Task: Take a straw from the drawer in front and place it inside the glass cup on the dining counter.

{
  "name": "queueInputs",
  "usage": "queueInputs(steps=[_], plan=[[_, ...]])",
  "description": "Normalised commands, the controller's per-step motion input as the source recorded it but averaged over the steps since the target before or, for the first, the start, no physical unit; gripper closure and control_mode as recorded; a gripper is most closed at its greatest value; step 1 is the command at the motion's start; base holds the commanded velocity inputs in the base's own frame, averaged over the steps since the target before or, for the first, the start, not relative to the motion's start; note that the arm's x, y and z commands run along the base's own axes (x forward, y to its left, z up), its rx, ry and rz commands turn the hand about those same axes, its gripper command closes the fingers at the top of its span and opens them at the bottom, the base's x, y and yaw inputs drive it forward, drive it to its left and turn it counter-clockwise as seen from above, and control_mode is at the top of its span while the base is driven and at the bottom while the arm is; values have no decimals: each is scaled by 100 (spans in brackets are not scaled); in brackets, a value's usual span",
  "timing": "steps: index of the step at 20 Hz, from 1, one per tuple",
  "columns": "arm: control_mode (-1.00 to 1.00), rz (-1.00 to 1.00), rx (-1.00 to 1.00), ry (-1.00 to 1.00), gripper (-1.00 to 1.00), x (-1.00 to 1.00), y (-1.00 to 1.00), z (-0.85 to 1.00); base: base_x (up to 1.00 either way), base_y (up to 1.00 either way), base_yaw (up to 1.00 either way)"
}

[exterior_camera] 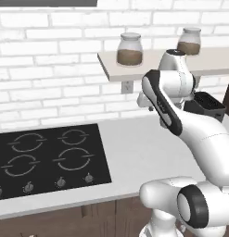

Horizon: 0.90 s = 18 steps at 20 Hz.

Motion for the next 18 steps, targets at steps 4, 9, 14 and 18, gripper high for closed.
queueInputs(steps=[4,9,14,18], plan=[[100,0,0,0,-100,0,0,0,-29,0,0],[100,0,0,0,-100,0,0,0,-100,-4,0],[100,0,0,0,-100,0,0,0,-35,-29,14],[100,0,0,0,-100,0,0,0,9,-62,47]])
